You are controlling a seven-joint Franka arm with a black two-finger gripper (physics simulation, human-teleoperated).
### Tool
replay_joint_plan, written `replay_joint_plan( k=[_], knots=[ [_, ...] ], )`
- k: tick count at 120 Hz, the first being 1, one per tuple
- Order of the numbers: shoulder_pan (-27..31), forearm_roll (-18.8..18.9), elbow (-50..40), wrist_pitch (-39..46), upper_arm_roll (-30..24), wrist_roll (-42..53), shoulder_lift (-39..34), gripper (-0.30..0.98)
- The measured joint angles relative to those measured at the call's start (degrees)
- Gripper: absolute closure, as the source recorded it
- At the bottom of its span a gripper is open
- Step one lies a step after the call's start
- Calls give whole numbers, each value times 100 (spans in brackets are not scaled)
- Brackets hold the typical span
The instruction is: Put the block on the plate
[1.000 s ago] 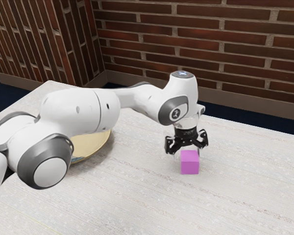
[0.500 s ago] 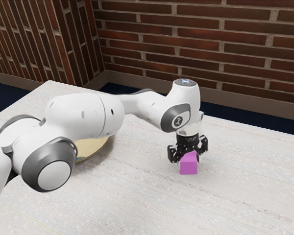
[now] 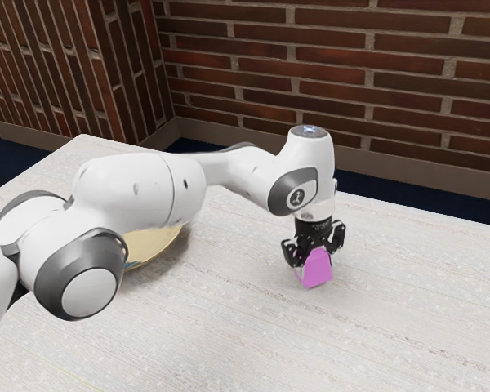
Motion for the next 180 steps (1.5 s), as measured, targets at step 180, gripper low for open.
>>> replay_joint_plan(
  k=[180],
  knots=[
    [2573,388,-2752,-303,507,34,-2993,4]
  ],
)
